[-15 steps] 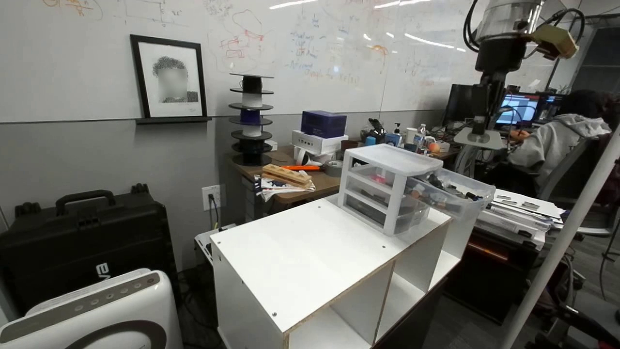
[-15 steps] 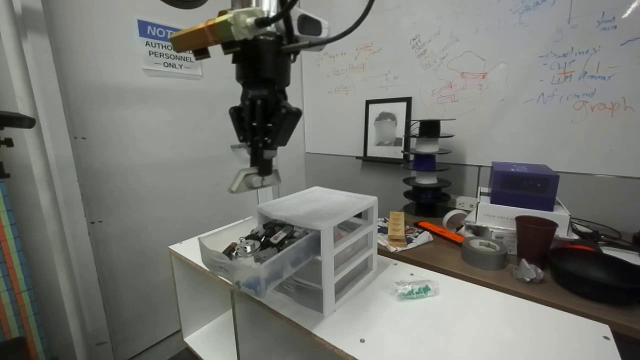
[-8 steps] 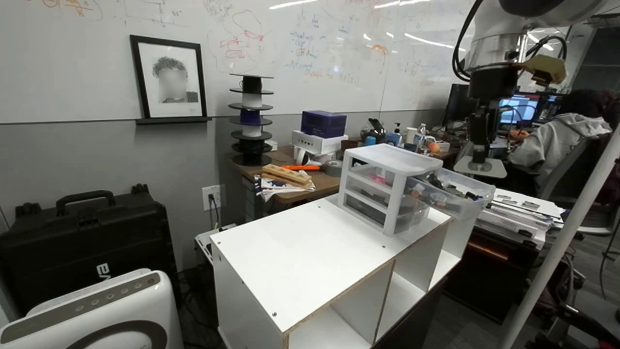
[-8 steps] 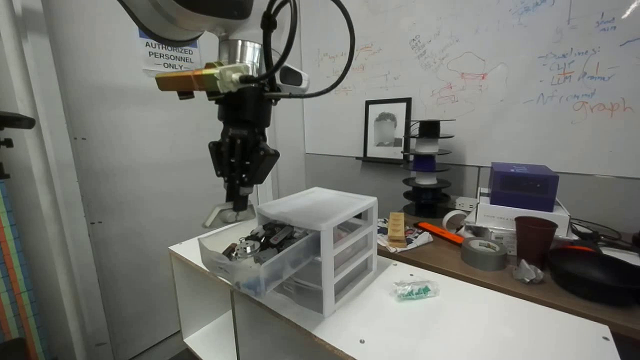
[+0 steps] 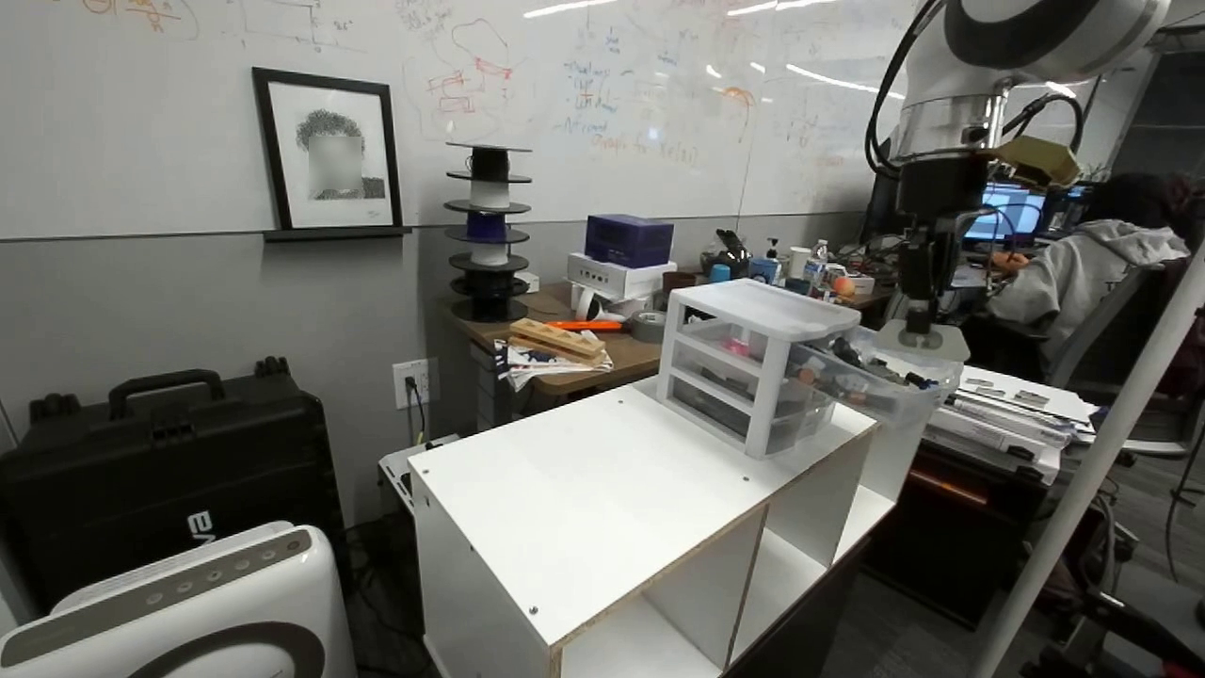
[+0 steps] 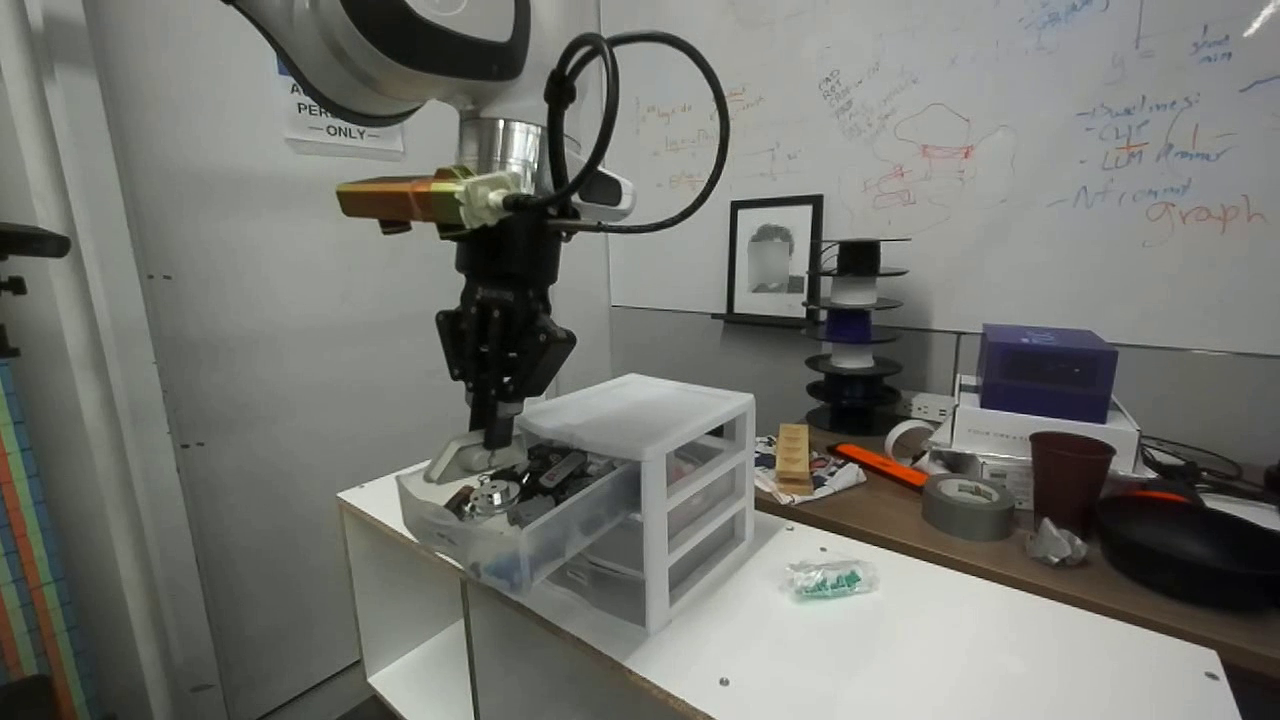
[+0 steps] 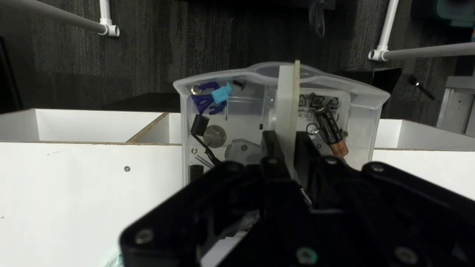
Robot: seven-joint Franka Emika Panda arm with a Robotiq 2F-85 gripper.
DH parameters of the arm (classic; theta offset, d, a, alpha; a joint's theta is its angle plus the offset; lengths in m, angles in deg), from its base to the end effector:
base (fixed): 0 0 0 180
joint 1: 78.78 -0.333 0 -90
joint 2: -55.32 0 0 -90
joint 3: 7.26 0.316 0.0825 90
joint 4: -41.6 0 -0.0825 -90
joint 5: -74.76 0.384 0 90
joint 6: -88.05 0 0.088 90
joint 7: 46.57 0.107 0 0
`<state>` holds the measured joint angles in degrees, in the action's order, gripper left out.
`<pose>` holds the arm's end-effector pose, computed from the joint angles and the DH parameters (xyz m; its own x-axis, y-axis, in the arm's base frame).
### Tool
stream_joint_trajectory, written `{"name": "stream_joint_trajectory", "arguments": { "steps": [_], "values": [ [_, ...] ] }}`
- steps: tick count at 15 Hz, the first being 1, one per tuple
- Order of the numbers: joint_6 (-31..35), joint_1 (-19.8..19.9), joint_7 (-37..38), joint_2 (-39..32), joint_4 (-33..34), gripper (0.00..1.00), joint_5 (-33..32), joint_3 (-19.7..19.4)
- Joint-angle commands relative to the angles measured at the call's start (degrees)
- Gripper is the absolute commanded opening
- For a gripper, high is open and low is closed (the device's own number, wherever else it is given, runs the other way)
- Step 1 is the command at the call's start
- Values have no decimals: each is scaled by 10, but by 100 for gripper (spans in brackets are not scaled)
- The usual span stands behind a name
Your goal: Put the objects on the right in the top drawer of the dresser
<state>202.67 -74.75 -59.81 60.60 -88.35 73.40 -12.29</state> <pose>0.4775 -0.0778 0.3838 0.9811 0.0869 -0.1728 0.0832 -0.9961 -0.0289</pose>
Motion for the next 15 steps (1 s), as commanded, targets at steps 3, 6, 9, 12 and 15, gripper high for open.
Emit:
{"name": "stream_joint_trajectory", "arguments": {
  "steps": [3, 6, 9, 12, 15],
  "values": [
    [43, 2, 25, -4, 5, 4, 6, -1],
    [50, 2, 41, -5, 5, 4, 3, 0],
    [51, 3, 72, -5, 4, 4, -1, 1],
    [64, 4, 91, -5, 2, 6, -6, 1],
    [82, 4, 101, -5, 0, 40, -6, 2]
  ]
}}
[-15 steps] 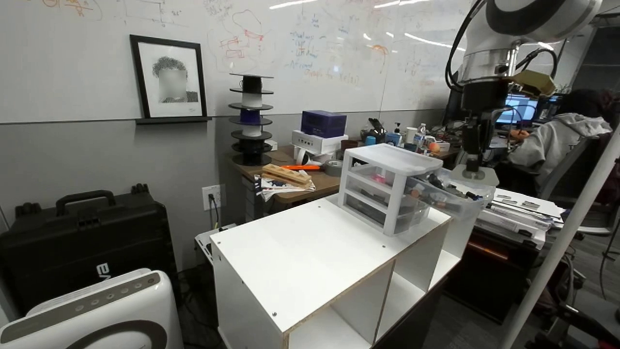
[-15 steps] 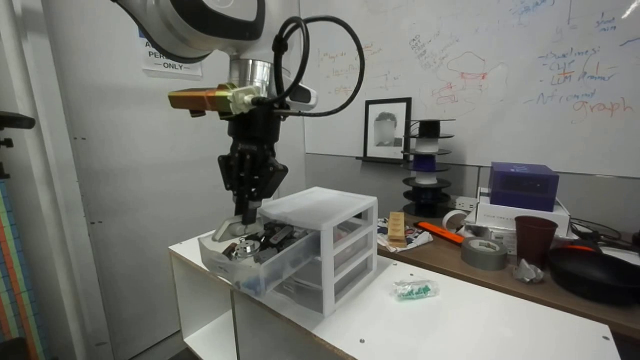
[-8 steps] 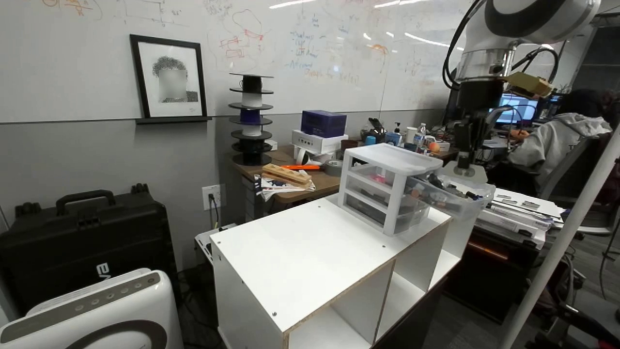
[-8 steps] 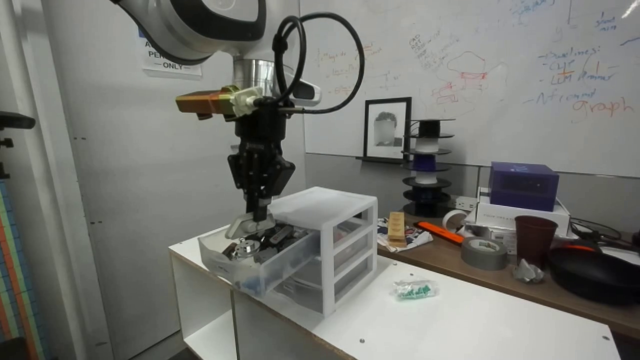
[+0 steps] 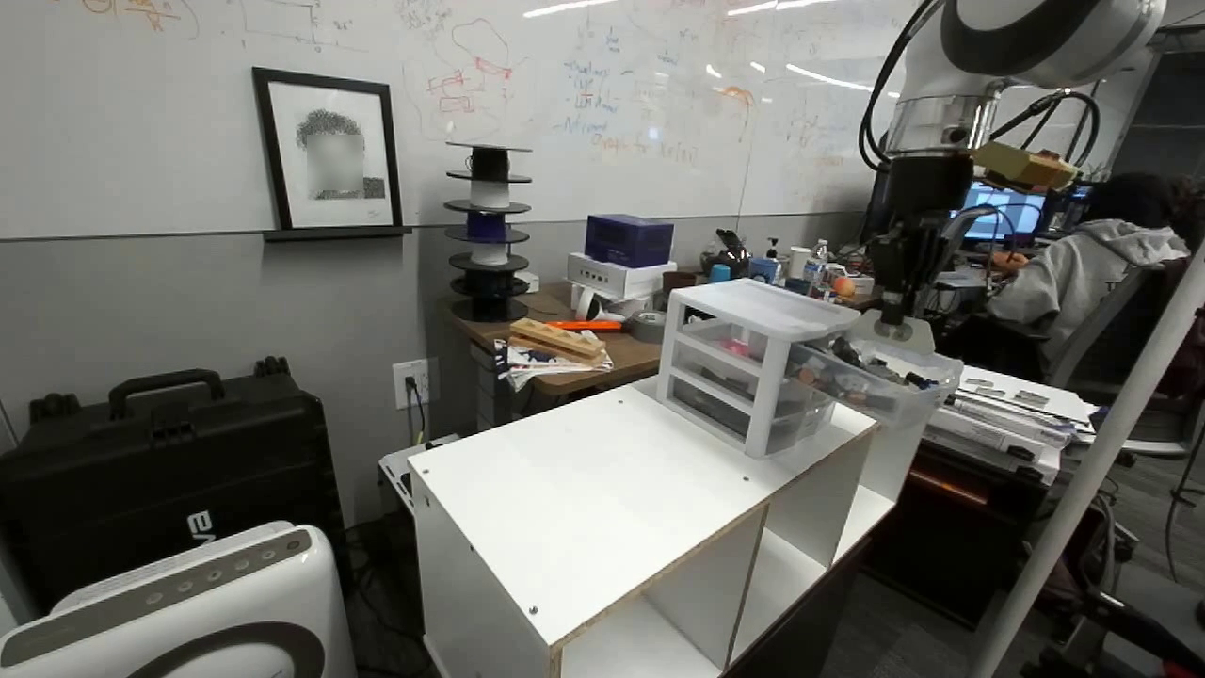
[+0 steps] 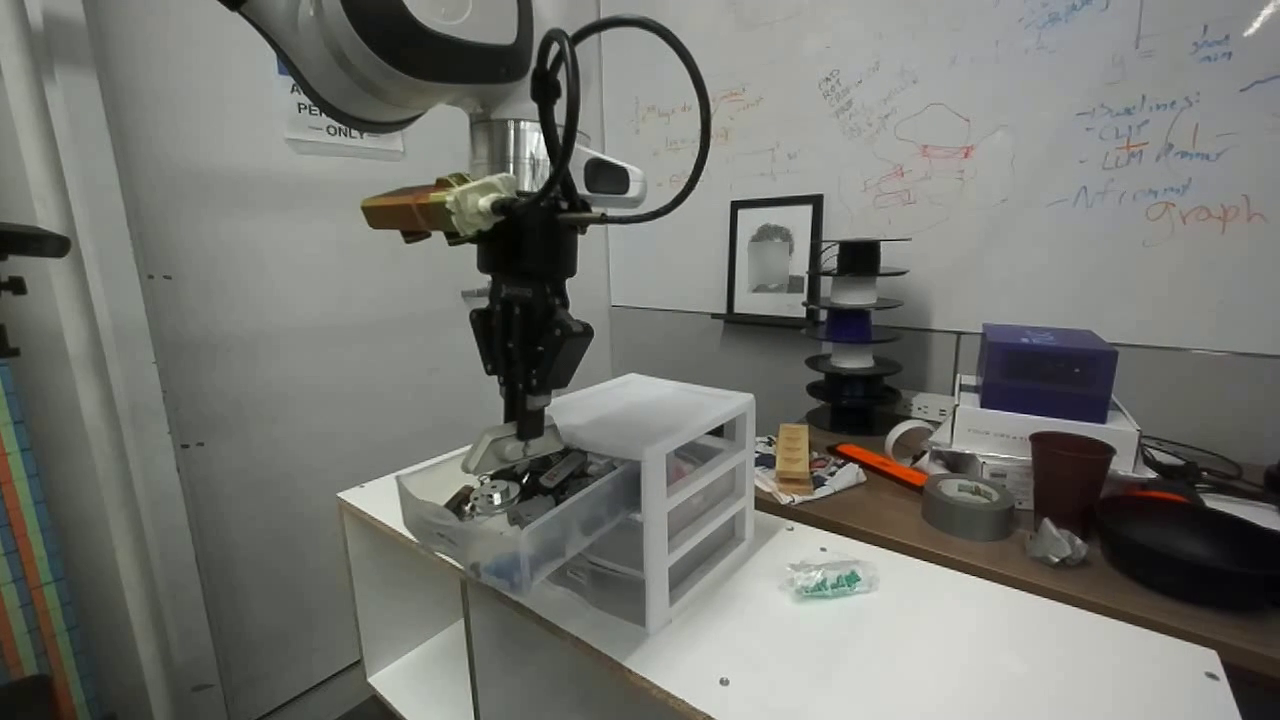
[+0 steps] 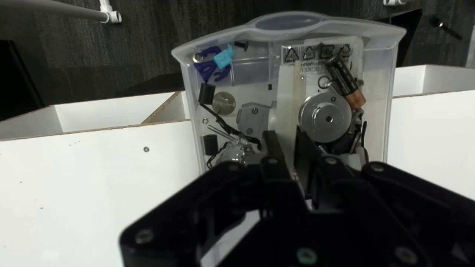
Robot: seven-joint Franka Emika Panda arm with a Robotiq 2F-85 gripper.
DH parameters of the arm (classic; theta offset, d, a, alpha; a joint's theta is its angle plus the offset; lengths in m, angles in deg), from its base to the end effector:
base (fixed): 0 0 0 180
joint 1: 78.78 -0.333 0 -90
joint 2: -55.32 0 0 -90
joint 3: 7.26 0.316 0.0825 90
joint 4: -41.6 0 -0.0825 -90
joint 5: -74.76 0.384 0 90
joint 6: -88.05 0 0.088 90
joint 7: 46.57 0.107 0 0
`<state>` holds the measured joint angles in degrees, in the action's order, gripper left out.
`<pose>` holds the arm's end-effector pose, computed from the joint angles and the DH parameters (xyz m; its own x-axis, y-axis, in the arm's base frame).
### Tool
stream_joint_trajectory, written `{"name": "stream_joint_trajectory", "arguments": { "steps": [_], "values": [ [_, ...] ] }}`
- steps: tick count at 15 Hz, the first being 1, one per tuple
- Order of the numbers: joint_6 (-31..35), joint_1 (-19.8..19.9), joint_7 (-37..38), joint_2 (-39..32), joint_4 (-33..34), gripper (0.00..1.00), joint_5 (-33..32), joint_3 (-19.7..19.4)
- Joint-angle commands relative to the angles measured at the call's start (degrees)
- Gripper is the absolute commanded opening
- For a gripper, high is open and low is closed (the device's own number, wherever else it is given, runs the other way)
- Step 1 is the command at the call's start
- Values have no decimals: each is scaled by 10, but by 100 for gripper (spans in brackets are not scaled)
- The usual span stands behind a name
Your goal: Put the objects on the right in the top drawer of the dresser
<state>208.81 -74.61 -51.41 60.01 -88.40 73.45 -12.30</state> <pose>0.4901 -0.0808 0.3863 0.9948 -0.0632 -0.0803 -0.0630 -0.9980 0.0047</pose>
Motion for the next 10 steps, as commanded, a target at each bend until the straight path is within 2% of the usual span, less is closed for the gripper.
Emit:
{"name": "stream_joint_trajectory", "arguments": {
  "steps": [1, 9, 10],
  "values": [
    [23, 2, 19, 1, 0, 41, -7, 2],
    [37, 1, 24, 0, -1, 99, 2, 1],
    [40, 2, 25, 0, -2, 100, -1, 2]
  ]
}}
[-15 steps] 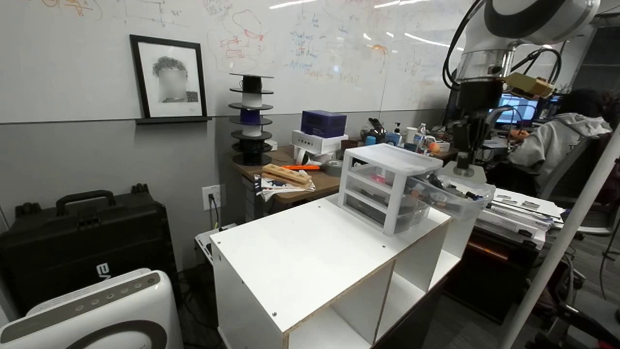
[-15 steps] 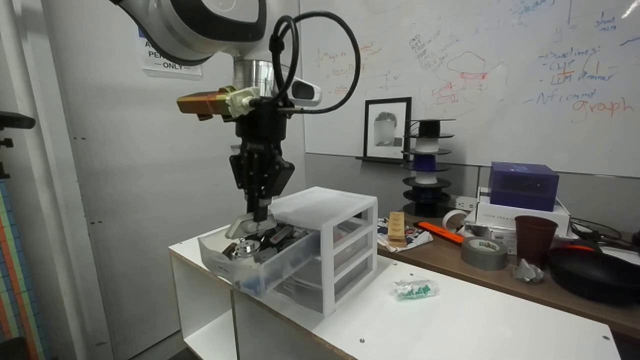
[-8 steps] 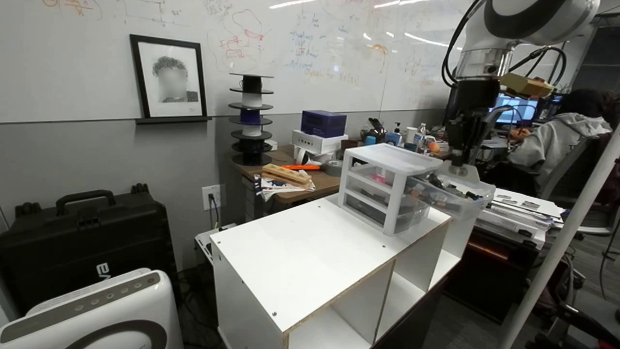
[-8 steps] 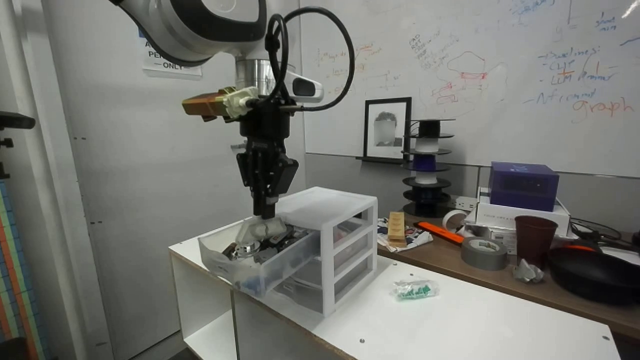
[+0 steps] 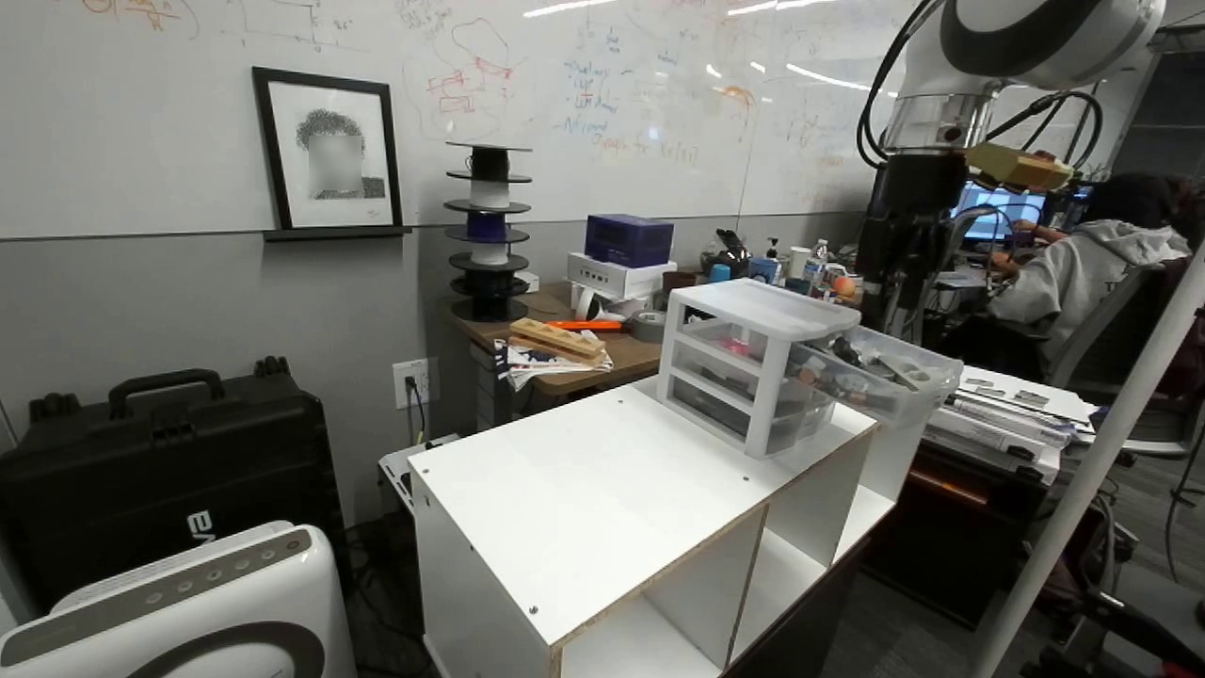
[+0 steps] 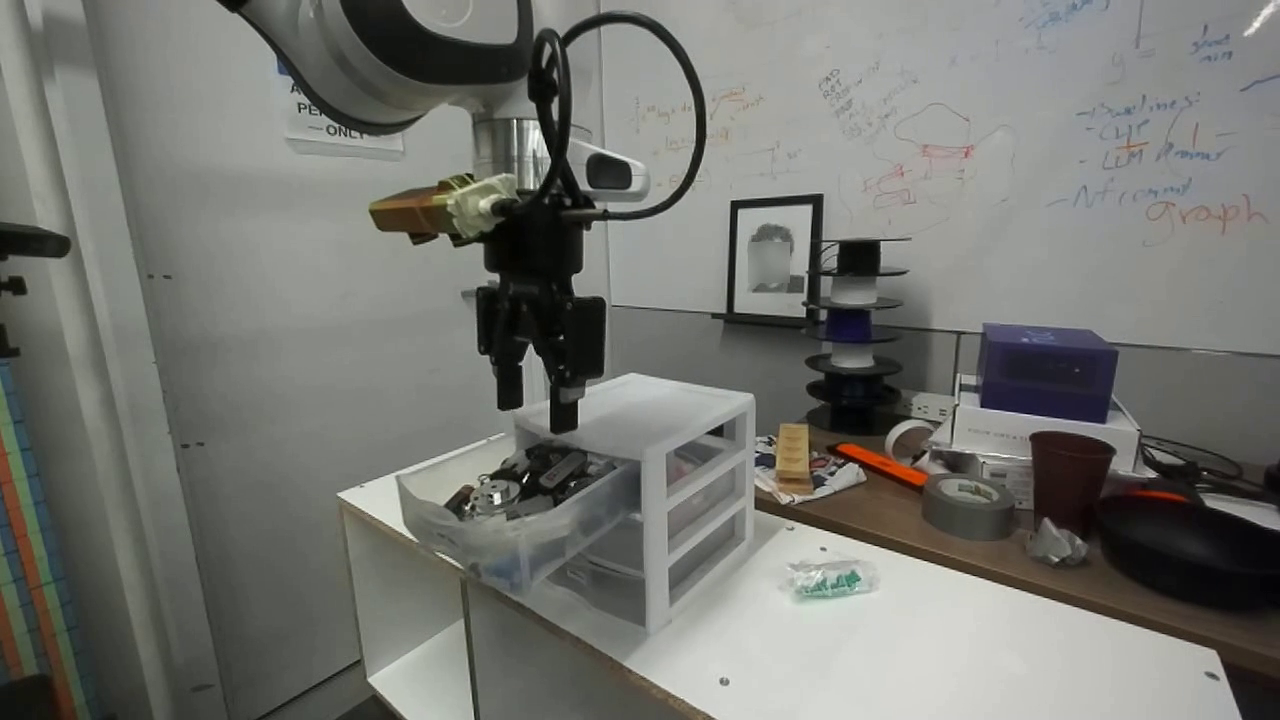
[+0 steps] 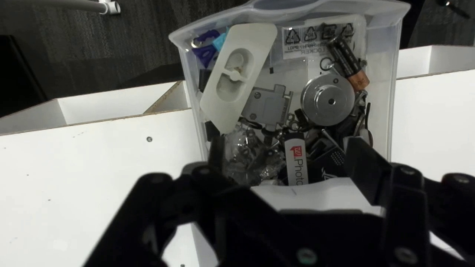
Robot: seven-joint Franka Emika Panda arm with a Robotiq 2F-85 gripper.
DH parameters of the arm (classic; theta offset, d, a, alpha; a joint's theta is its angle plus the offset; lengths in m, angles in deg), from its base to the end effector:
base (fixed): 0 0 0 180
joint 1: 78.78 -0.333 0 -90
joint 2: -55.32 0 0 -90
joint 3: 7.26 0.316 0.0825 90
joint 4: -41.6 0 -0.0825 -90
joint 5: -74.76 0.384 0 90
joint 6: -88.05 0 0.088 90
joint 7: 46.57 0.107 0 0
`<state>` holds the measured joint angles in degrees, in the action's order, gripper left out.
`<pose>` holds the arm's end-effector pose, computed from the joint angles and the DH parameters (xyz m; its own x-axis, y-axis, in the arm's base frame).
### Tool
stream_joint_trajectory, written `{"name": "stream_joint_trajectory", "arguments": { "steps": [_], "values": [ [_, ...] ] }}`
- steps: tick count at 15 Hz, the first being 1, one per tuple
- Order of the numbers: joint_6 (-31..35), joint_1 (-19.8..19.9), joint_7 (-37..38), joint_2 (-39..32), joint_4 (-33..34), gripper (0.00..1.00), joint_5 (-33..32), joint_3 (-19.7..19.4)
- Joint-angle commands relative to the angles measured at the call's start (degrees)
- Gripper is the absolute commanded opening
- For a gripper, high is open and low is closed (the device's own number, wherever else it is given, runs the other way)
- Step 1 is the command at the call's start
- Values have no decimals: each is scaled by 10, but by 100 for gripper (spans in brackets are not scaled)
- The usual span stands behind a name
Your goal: Put the objects on the right in the top drawer of the dresser
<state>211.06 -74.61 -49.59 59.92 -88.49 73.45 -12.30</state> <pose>0.4941 -0.0813 0.3880 0.9945 -0.0947 -0.0442 -0.0944 -0.9955 0.0093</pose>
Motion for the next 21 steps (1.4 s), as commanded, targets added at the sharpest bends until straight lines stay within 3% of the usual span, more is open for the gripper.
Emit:
{"name": "stream_joint_trajectory", "arguments": {
  "steps": [1, 4, 6, 7, 11, 13, 21],
  "values": [
    [16, 2, 9, 1, -1, 100, -2, 2],
    [-12, 1, 42, 1, 4, 100, 12, 3],
    [-51, 37, 14, -11, 66, 100, 6, -36],
    [-40, 48, 12, -1, 57, 99, 8, -47],
    [-45, 90, 14, -41, 151, 100, 27, -93],
    [1, 104, -4, -70, 181, 100, 50, -108],
    [84, 111, -8, -197, 261, 100, 100, -84]
  ]
}}
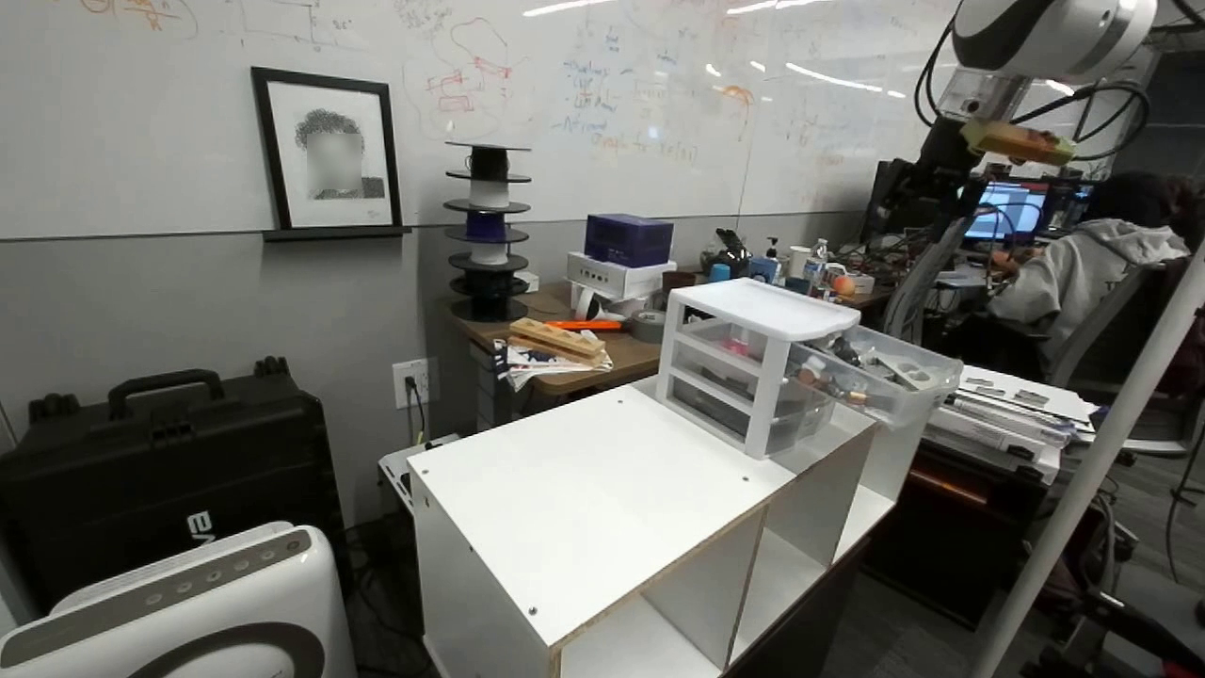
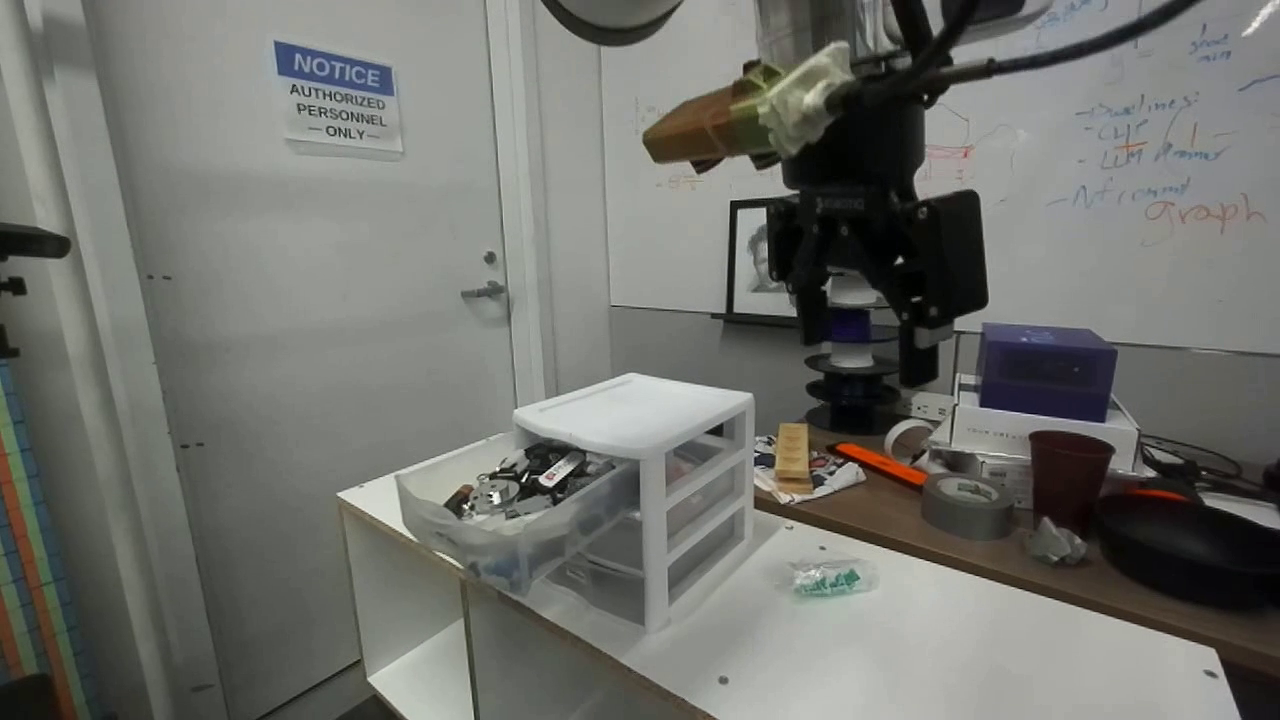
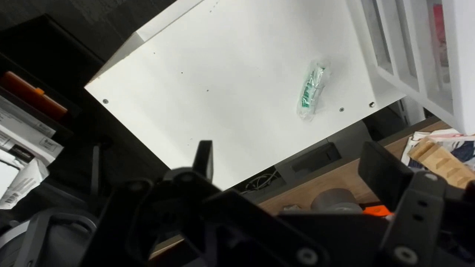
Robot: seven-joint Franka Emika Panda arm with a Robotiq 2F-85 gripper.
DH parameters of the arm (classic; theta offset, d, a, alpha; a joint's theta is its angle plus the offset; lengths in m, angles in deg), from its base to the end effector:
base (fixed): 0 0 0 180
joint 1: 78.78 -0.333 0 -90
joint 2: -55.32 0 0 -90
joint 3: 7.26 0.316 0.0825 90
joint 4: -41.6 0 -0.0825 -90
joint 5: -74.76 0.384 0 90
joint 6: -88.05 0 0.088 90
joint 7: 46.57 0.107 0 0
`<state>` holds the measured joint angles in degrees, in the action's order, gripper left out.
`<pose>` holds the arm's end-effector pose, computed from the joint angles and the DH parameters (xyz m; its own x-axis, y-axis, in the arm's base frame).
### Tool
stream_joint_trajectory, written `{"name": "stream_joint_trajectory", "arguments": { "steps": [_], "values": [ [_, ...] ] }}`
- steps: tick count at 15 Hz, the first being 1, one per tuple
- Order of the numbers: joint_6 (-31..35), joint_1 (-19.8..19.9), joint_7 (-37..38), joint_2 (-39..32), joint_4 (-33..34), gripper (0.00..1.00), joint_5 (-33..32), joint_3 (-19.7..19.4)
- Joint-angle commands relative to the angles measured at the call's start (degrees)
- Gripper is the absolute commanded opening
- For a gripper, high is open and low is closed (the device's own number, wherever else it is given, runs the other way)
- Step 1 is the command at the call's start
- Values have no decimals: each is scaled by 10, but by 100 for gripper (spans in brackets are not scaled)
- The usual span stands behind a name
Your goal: Put the objects on the right in the top drawer of the dresser
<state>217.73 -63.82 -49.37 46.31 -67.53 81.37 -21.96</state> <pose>0.5395 -0.2967 0.4397 0.8433 -0.4960 0.2068 -0.4968 -0.8663 -0.0522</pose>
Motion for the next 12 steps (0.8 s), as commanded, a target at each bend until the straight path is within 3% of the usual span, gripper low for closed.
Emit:
{"name": "stream_joint_trajectory", "arguments": {
  "steps": [1, 7, 12],
  "values": [
    [17, 2, -3, -76, 60, 100, 18, 17],
    [72, 15, -6, -195, 134, 100, 48, 52],
    [81, 21, 7, -271, 193, 100, 54, 73]
  ]
}}
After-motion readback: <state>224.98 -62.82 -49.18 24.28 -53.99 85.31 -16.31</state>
